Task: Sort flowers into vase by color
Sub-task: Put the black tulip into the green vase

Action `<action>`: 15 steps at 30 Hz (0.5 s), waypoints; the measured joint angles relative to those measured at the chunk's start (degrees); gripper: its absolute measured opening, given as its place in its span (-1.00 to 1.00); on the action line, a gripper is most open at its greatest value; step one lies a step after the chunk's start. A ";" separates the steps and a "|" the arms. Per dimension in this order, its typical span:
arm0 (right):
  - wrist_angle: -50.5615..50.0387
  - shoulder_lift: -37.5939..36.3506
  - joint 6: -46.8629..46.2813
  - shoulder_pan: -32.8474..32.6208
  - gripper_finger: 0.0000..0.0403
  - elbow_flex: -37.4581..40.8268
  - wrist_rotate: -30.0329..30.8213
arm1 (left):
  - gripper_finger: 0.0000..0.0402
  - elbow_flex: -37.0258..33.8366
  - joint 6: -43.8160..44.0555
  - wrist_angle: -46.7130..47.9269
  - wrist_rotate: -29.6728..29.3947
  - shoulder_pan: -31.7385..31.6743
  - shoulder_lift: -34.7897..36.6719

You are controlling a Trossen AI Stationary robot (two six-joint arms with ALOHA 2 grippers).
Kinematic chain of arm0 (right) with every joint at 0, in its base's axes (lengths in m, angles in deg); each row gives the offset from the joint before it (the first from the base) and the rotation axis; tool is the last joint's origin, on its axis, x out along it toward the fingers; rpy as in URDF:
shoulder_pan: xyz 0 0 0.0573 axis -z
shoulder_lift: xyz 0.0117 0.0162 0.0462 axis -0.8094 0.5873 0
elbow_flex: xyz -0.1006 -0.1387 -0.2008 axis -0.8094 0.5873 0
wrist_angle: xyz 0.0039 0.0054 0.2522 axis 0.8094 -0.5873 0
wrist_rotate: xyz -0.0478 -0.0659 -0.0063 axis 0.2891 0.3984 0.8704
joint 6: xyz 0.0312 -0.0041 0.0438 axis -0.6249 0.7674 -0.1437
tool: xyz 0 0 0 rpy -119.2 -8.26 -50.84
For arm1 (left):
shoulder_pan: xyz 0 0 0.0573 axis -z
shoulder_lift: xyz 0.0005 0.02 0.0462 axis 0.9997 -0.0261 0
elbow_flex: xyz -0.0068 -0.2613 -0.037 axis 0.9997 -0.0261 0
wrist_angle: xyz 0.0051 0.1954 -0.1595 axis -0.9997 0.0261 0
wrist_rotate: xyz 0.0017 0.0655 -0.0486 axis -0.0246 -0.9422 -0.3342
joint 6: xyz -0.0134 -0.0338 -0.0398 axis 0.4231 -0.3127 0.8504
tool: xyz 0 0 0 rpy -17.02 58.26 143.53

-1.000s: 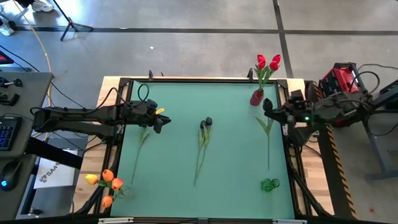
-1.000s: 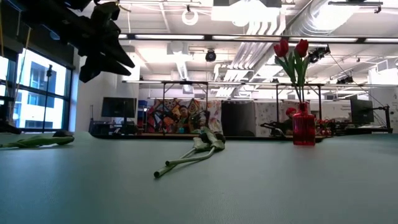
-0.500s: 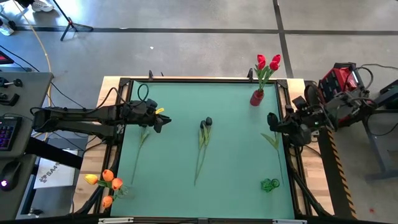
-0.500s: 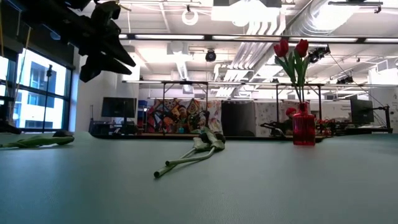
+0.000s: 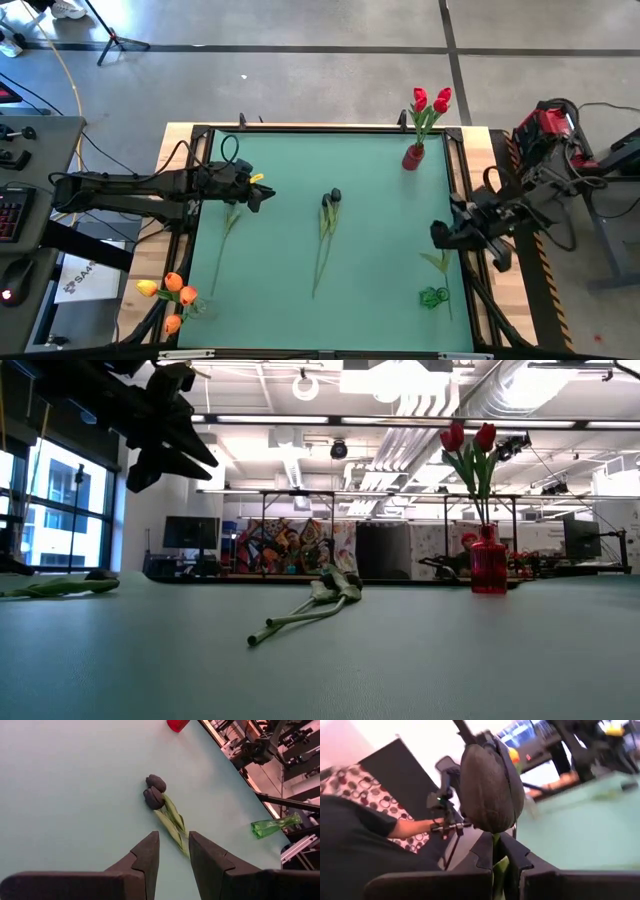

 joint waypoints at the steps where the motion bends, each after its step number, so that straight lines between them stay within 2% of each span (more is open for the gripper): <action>1: 1.44 0.03 2.59 -1.36 -1.00 0.00 1.13 | -0.54 0.00 0.07 0.01 0.00 0.00 0.00; 5: 2.66 -1.20 10.40 -6.47 -1.00 0.00 5.39 | -0.54 0.00 0.68 0.02 0.03 0.00 -0.02; 15: -6.05 -1.56 12.60 -16.06 -1.00 0.00 17.14 | -0.54 0.00 3.27 0.05 0.28 0.04 -0.02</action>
